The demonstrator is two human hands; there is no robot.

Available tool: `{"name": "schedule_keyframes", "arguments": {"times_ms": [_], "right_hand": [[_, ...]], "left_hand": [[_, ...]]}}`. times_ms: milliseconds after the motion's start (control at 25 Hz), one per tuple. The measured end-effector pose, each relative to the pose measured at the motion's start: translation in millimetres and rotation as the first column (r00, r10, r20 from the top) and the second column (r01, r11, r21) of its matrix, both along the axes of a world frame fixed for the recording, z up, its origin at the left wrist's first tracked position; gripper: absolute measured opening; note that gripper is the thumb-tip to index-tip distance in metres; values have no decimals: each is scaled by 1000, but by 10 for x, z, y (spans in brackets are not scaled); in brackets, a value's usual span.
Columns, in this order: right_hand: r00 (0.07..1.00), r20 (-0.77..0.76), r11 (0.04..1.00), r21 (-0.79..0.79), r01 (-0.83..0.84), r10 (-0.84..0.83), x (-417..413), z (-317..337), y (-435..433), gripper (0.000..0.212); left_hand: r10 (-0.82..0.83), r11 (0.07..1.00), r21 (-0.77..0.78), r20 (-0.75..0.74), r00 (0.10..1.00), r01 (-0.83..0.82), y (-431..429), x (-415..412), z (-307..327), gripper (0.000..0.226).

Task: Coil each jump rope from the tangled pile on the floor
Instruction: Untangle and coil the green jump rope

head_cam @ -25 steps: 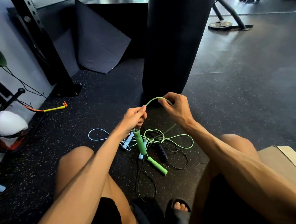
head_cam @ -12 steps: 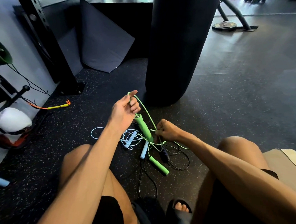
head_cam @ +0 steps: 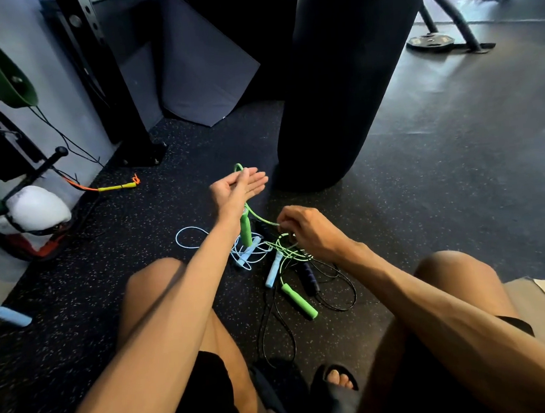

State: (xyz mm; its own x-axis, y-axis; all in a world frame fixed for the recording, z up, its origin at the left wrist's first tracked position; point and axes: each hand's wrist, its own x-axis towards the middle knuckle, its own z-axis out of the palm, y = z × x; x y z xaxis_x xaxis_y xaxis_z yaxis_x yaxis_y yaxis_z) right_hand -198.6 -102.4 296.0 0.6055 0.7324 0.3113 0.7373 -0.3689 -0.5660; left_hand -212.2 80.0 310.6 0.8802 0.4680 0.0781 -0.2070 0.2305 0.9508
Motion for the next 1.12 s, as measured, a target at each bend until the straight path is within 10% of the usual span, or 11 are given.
{"name": "schedule_keyframes", "arguments": {"times_ms": [360,600,920,1120], "right_hand": [[975,147,957,261,126,-168,143,338,-73,14],[960,-144,899,342,275,-239,222,282,-126,5],[770,-618,952,113,284,-156,197,-35,-85,25],[771,-622,990,-102,96,-139,161,-226,-87,7]], "left_hand": [[-358,817,357,-301,884,452,-198,-137,60,36],[-620,727,86,-343,706,681,-252,-192,143,41],[-591,791,-203,-13,806,577,-215,-154,192,28],[-517,834,-224,3,856,504,-171,-151,178,28]]}}
